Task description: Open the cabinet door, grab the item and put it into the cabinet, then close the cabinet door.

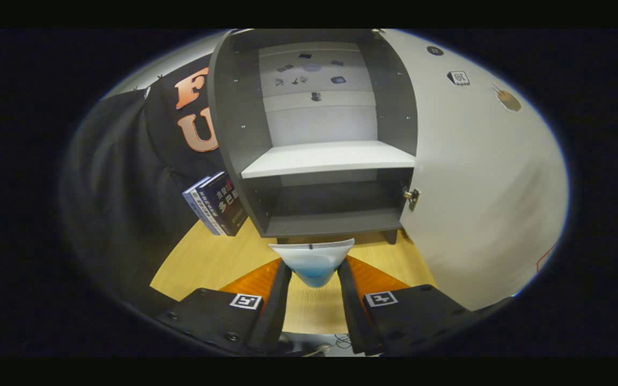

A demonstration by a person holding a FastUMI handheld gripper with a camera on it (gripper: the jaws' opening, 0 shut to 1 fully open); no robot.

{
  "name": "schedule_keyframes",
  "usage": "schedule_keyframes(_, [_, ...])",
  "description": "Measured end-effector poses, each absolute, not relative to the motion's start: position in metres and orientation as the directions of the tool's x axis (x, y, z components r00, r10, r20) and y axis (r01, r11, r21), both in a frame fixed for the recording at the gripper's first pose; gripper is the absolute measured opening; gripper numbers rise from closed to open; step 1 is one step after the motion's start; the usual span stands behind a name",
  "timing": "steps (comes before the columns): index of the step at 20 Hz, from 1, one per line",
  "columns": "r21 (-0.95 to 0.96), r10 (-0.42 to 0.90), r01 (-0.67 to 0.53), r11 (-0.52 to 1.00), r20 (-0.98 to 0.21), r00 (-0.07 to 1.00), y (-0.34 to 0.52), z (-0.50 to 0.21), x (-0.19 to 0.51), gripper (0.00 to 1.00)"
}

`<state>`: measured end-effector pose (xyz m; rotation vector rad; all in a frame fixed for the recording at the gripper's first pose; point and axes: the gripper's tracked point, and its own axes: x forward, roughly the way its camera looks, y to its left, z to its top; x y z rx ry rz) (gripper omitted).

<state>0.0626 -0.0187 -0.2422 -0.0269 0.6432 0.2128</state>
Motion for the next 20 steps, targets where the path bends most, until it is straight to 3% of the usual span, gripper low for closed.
schedule_keyframes(11, [0.003, 0.151, -0.176, 0.984, -0.525, 0.838, -0.002, -0.144, 0.180, 0.56])
schedule_keyframes(20, [-0.039, 0.110, -0.160, 0.986, -0.566, 0.817, 0.013, -0.149, 0.285, 0.56])
